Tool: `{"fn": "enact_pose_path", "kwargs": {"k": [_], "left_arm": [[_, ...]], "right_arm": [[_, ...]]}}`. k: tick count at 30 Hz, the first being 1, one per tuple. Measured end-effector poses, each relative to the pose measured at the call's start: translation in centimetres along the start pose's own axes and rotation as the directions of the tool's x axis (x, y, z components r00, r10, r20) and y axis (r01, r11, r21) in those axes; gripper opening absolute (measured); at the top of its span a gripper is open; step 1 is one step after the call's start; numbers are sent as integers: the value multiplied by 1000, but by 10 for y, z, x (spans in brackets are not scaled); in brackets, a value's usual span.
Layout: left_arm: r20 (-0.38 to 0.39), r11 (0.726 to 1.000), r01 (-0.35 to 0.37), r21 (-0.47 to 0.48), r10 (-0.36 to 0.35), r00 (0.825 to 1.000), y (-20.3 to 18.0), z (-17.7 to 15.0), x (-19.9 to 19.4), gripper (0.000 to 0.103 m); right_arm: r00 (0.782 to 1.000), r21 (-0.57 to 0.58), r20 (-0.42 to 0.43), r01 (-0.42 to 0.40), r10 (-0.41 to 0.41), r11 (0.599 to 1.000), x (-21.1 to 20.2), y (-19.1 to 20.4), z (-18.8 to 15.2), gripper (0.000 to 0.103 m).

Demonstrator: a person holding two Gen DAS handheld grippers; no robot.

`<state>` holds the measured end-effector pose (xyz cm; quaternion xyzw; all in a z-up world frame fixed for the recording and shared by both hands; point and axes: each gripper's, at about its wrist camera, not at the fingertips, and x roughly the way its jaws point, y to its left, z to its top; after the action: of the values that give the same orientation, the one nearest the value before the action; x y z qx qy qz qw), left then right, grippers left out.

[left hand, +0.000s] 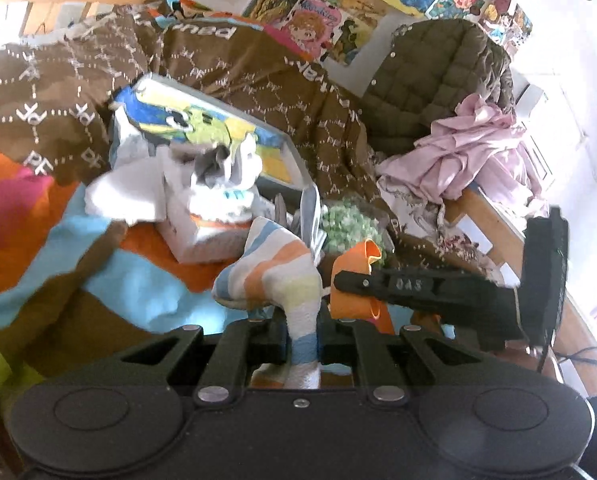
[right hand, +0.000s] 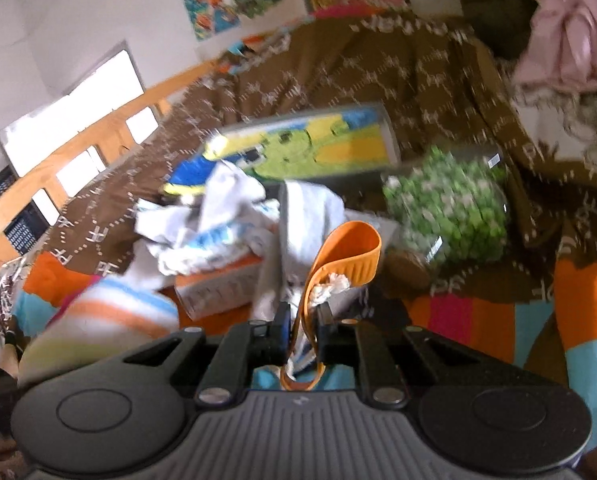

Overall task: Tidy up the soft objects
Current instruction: 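Carry the striped towel and orange strap toward the grey tray with both grippers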

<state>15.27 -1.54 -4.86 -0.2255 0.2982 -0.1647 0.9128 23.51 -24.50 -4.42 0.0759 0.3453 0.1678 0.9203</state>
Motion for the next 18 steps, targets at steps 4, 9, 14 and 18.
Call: {"fn": "enact_pose_path", "kwargs": {"k": [4, 9, 14, 18], "left_arm": [[51, 1000, 5, -2, -5, 999, -1, 21, -2, 13], [119, 1000, 11, 1, -11, 993, -3, 55, 1, 13], [172, 1000, 3, 2, -3, 985, -5, 92, 10, 13], [210, 1000, -1, -2, 1, 978, -5, 124, 27, 13]], "right_arm": [[997, -38, 81, -13, 16, 999, -9, 5, 1, 14], [979, -91, 200, -26, 44, 996, -19, 11, 6, 14], [953, -144, 295, -30, 72, 989, -20, 18, 19, 14], [942, -131, 327, -38, 79, 991, -9, 13, 37, 14]]}}
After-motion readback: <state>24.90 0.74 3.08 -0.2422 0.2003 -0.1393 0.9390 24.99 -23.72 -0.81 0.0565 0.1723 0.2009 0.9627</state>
